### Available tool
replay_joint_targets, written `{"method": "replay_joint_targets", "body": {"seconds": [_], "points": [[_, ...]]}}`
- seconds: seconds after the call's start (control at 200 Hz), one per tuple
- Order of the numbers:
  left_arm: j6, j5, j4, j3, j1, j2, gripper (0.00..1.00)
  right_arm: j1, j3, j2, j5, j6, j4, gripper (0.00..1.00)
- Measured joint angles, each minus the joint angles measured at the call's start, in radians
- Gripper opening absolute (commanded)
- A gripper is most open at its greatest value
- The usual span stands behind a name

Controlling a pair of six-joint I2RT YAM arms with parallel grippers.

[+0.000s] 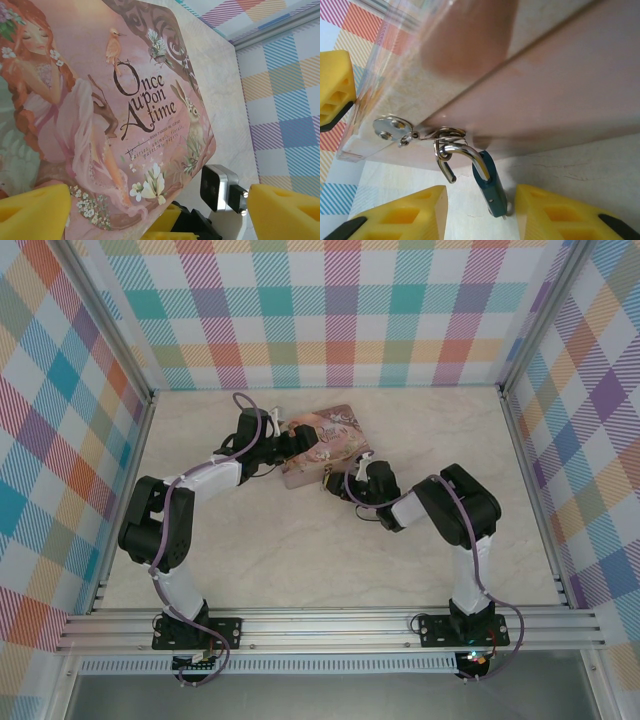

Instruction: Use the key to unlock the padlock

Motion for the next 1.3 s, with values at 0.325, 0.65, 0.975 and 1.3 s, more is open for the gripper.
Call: {"method": "replay_joint_targets", "body": {"seconds": [0.325, 0.65, 0.975, 1.3], "points": [[0.000, 0.000, 0.000, 0.000, 0.000, 0.000, 0.91, 0.004, 0.018, 0.007, 0.011, 0.000, -0.024, 0.34], [0.000, 0.001, -0.002, 0.000, 0.000, 0.000, 0.91, 0.006, 0.029, 0.018, 0.034, 0.001, -0.042, 0.19], [0.000, 0.002, 0.002, -0.008, 0.000, -0.005, 0.91, 0.016, 0.033, 0.017, 0.055, 0.012, -0.042, 0.14], [0.000, 0.008, 0.026, -0.055, -0.010, -0.036, 0.91, 0.016, 0.022, -0.024, 0.101, 0.103, -0.088, 0.12]]}}
